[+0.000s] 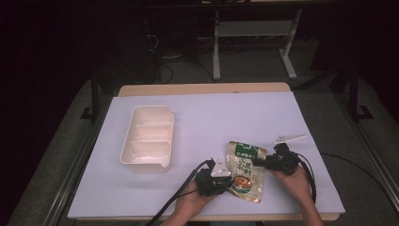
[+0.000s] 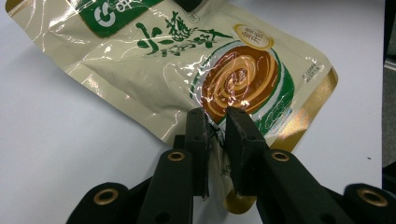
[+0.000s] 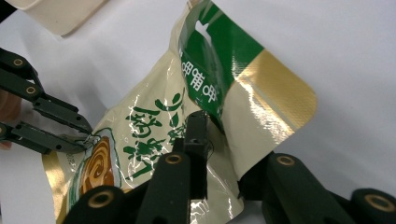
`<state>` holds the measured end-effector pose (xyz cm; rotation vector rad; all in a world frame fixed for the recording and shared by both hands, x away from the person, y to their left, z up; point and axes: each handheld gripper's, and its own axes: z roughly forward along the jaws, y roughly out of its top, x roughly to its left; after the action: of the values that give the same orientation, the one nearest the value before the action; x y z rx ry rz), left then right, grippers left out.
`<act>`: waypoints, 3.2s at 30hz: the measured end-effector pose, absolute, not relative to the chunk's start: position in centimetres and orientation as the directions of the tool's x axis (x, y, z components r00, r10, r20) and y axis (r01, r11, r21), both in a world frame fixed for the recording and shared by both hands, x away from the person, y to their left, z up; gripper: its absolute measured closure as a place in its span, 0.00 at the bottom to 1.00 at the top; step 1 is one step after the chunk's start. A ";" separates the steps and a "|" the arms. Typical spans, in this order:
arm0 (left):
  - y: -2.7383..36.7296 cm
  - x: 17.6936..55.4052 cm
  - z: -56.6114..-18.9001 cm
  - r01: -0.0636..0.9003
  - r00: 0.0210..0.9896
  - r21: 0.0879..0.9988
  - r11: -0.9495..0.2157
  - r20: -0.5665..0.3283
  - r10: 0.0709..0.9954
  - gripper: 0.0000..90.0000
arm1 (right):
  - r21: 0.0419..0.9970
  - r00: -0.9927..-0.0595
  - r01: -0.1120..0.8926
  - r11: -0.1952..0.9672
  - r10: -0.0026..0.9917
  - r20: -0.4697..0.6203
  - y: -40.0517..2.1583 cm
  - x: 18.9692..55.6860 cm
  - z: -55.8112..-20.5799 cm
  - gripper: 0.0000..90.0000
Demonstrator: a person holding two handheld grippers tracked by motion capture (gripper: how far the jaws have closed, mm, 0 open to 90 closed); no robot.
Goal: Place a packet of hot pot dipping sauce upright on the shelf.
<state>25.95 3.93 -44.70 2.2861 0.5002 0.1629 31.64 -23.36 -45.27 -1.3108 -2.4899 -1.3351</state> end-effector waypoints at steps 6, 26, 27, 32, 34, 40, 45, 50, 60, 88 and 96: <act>4.4 26.2 -44.7 0.330 0.910 0.731 -0.597 -0.079 0.407 0.83 | 0.684 -0.651 0.677 0.272 0.654 0.385 -23.5 31.5 -44.8 0.95; 9.0 24.2 -43.8 0.295 0.917 0.813 -0.502 -0.093 0.388 0.65 | 0.740 -0.701 0.611 0.281 0.627 0.340 -22.4 30.5 -39.9 0.99; 9.2 24.0 -43.8 0.294 0.917 0.813 -0.502 -0.092 0.388 0.64 | 0.745 -0.705 0.605 0.283 0.625 0.335 -22.1 30.4 -39.3 0.99; 9.9 23.3 -43.8 0.283 0.919 0.810 -0.514 -0.075 0.387 0.60 | 0.764 -0.720 0.579 0.286 0.619 0.314 -21.4 30.3 -37.8 0.99; 10.2 23.1 -43.7 0.280 0.919 0.812 -0.512 -0.072 0.388 0.59 | 0.773 -0.724 0.569 0.280 0.616 0.310 -21.1 30.2 -37.1 0.99; 11.0 22.6 -43.5 0.274 0.918 0.822 -0.498 -0.070 0.389 0.57 | 0.803 -0.746 0.524 0.283 0.608 0.272 -20.3 29.9 -35.3 0.99; 11.9 22.3 -43.1 0.270 0.917 0.830 -0.488 -0.067 0.393 0.55 | 0.819 -0.755 0.494 0.292 0.610 0.238 -19.5 30.0 -33.8 0.99; 12.6 22.0 -42.8 0.253 0.921 0.838 -0.484 -0.054 0.387 0.51 | 0.823 -0.761 0.470 0.318 0.618 0.196 -18.5 30.3 -32.8 0.99; 13.0 21.9 -43.1 0.253 0.922 0.840 -0.479 -0.060 0.382 0.43 | 0.837 -0.765 0.464 0.290 0.607 0.214 -17.5 31.4 -31.5 0.99; 13.9 22.0 -43.4 0.246 0.923 0.850 -0.465 -0.059 0.380 0.37 | 0.870 -0.824 0.380 0.314 0.542 0.164 -12.4 33.9 -28.3 0.99; 14.1 22.1 -43.6 0.249 0.923 0.853 -0.459 -0.064 0.380 0.36 | 0.874 -0.843 0.364 0.321 0.512 0.164 -10.3 34.9 -27.9 0.99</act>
<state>22.09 14.12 -43.56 2.0711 0.4493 0.1647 34.92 -10.33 -27.90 -0.8913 -2.6656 -1.6995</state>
